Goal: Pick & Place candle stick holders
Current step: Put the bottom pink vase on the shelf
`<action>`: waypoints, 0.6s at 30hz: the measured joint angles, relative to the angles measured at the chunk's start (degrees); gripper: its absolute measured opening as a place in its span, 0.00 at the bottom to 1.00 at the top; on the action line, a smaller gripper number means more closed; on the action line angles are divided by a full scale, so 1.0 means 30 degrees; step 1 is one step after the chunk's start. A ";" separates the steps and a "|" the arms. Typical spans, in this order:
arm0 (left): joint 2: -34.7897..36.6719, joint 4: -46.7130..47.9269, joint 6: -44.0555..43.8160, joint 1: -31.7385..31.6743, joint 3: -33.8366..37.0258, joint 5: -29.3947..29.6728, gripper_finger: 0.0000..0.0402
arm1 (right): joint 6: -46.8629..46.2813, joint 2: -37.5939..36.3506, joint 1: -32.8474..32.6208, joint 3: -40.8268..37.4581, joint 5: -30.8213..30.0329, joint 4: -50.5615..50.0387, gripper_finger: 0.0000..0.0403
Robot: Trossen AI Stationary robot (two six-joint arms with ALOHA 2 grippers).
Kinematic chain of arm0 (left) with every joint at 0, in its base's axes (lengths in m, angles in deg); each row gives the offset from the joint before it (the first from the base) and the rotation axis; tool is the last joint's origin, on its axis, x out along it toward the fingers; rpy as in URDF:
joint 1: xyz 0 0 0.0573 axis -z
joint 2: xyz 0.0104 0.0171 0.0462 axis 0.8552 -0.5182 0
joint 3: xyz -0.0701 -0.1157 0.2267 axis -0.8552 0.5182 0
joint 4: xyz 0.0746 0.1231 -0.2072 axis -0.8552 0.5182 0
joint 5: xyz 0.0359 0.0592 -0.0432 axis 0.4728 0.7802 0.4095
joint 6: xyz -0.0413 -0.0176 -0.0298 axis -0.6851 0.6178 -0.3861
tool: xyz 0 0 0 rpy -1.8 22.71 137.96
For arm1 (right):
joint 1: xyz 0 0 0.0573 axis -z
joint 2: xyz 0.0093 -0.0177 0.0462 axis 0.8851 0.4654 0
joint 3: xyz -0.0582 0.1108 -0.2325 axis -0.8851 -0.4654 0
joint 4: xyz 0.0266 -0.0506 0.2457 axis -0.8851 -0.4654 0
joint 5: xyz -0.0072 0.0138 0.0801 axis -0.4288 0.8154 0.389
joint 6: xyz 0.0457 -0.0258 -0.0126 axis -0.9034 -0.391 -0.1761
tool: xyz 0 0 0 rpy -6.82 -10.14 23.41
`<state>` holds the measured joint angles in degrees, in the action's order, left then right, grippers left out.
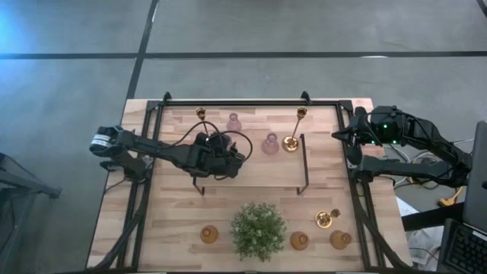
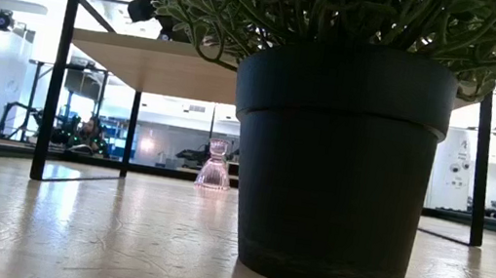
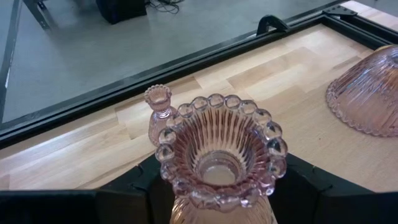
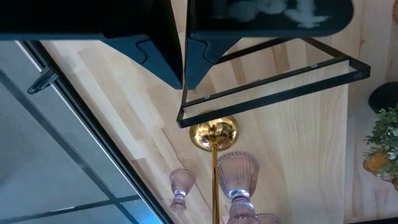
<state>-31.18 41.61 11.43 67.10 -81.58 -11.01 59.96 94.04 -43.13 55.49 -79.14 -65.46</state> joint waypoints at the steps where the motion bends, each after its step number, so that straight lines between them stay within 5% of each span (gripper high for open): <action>1: 0.0000 -0.0013 0.0031 0.0000 0.0000 0.0021 0.53 | 0.0000 0.0007 0.0005 0.0000 0.0002 0.0005 0.03; 18: 0.0121 -0.0291 0.0637 -0.0007 0.0000 -0.0115 0.54 | 0.0000 0.0001 0.0007 0.0000 0.0001 0.0000 0.03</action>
<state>-30.82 40.74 13.34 67.08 -81.58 -11.36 59.96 94.04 -43.10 55.49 -79.14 -65.46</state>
